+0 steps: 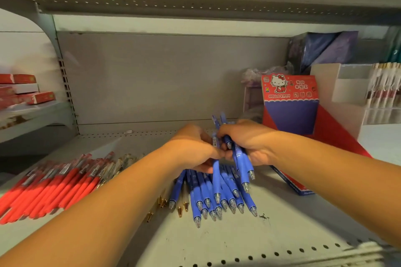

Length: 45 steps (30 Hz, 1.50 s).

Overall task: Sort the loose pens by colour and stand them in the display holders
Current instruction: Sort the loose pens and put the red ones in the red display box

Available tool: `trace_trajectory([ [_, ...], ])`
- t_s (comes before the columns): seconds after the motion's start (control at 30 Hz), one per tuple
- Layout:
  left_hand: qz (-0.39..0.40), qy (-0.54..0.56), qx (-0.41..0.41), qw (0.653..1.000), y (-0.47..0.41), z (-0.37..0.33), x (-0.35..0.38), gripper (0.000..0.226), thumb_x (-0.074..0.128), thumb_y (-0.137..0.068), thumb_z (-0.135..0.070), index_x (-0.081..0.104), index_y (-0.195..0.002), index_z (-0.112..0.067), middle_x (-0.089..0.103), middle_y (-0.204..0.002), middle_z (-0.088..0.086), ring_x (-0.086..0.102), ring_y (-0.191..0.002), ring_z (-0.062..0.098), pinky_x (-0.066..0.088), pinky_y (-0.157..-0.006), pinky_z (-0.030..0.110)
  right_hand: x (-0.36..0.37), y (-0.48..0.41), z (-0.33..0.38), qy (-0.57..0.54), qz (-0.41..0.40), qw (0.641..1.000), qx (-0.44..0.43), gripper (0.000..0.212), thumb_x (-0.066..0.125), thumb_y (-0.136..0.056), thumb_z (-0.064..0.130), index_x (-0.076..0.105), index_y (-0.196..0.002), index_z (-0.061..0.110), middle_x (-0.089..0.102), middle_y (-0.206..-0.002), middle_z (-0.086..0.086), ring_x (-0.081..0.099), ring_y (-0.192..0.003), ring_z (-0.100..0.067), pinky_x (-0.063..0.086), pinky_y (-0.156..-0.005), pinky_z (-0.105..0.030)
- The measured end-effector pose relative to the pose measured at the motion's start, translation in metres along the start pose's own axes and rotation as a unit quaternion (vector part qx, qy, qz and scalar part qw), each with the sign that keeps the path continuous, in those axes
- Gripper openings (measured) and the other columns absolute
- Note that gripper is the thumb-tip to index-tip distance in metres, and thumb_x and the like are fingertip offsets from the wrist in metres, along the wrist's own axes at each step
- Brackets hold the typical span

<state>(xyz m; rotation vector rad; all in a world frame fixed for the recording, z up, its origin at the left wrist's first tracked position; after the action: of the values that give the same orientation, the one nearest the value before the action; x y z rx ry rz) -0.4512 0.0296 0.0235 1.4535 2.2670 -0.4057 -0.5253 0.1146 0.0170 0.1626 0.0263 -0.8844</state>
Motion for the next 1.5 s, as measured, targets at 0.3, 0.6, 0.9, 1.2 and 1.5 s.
trace_trajectory([
  [0.3,0.028,-0.148,-0.112,0.982,-0.003,0.036,-0.005,0.033,0.084,-0.078,-0.019,0.056,-0.089,-0.006,0.07,-0.063,0.005,0.07,-0.052,0.016,0.058,-0.053,0.025,0.0,0.015,-0.03,0.293,0.076,0.953,0.026,0.029,0.056,-0.096,0.025,0.051,-0.076,0.005,0.051,-0.07,-0.014,0.046,-0.055,-0.022,0.042,-0.046,-0.027],
  [0.6,0.015,-0.156,-0.081,0.984,-0.012,0.037,-0.009,0.014,0.064,-0.094,-0.019,0.06,-0.096,-0.006,0.067,-0.074,0.008,0.066,-0.045,0.014,0.055,-0.048,0.026,0.017,0.044,-0.021,0.396,0.1,0.912,-0.038,0.037,0.059,-0.093,0.037,0.05,-0.079,0.004,0.052,-0.066,-0.014,0.045,-0.051,-0.022,0.04,-0.053,-0.03],
  [0.9,0.023,-0.212,-0.074,0.974,-0.012,0.037,0.002,0.033,0.065,-0.09,-0.037,0.058,-0.07,-0.012,0.056,-0.057,0.004,0.051,-0.031,0.013,0.046,-0.039,0.019,0.011,0.034,-0.023,0.282,0.12,0.952,0.004,0.034,0.049,-0.101,0.025,0.06,-0.107,-0.006,0.049,-0.068,-0.008,0.043,-0.047,-0.017,0.037,-0.039,-0.023],
  [1.2,0.005,-0.293,-0.007,0.956,-0.014,0.017,0.007,0.025,0.062,-0.088,-0.029,0.067,-0.109,-0.017,0.067,-0.1,0.004,0.063,-0.087,0.021,0.049,-0.061,0.026,-0.014,0.01,-0.019,0.218,0.026,0.975,0.027,0.01,0.048,-0.095,0.007,0.056,-0.094,0.001,0.051,-0.073,-0.011,0.047,-0.052,-0.016,0.049,-0.044,-0.022],
  [1.5,0.009,-0.295,-0.015,0.955,-0.015,0.02,0.008,0.018,0.069,-0.08,-0.034,0.065,-0.088,-0.019,0.056,-0.082,0.003,0.051,-0.069,0.02,0.042,-0.06,0.029,-0.003,-0.003,-0.024,0.24,0.004,0.97,0.027,0.016,0.046,-0.096,0.002,0.058,-0.086,0.006,0.06,-0.069,-0.009,0.055,-0.057,-0.02,0.047,-0.054,-0.026],
])
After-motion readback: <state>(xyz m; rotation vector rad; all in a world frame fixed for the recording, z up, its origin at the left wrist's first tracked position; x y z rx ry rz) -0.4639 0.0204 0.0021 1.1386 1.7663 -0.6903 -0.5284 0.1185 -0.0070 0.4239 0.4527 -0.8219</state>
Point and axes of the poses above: each hand's wrist, its own y-axis away from the middle knuckle, its own x-axis out of the palm, z = x × y, the point moved 10 cm from there along -y, towards the middle knuckle
